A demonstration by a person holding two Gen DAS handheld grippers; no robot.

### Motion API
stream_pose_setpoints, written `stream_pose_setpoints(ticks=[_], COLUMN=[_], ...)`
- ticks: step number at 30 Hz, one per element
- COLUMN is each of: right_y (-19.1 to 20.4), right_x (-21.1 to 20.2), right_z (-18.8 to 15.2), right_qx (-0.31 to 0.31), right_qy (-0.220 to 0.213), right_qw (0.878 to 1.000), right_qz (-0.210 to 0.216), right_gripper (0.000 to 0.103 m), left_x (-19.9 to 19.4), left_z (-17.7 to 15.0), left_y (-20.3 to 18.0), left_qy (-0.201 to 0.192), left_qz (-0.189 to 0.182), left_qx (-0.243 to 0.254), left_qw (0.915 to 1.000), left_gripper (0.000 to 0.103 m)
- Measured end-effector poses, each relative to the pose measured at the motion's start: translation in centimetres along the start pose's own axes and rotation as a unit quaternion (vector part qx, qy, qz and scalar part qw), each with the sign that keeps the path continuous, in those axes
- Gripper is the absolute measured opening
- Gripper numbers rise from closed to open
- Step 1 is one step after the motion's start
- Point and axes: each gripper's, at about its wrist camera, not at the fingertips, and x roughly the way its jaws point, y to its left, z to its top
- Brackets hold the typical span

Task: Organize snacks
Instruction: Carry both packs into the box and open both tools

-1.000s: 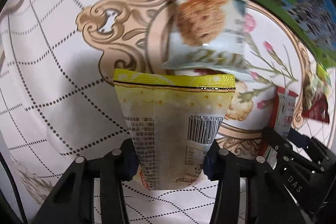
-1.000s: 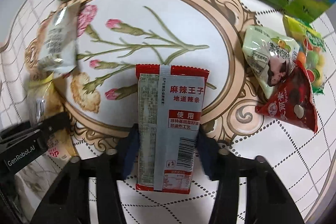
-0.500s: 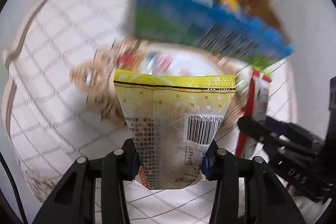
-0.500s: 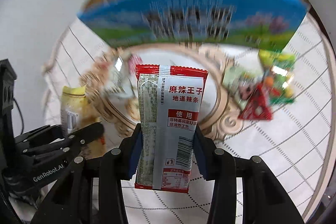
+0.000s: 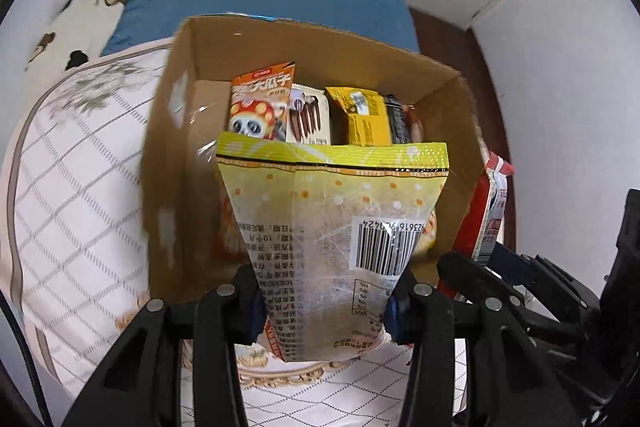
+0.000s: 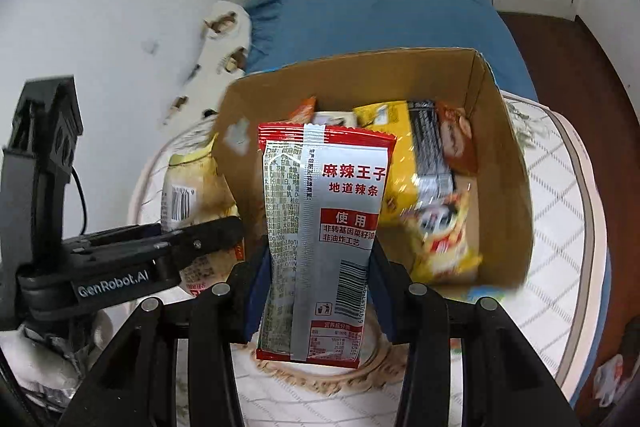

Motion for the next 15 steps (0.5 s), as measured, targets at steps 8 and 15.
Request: stream_pose_setpoints(ticks=[8,15], right_y=[-2.8,-4.0], right_x=[6.3,10.2], right_z=[5.1,4.7], right_qx=[0.007,0.029], right_qy=[0.063,0.113], right_qw=[0.997,0.993], right_qz=[-0.037,-0.032], right_gripper=[0.047,0.053], left_x=[6.2,9.5], left_z=[4.4,4.8], left_y=[0.2,0.6], left_qy=[0.072,0.114], left_qz=[0.017,0.032], left_qx=[-0.015,-0.017], left_qw=[0.9971,0.9929], left_gripper=[0.042,0.050])
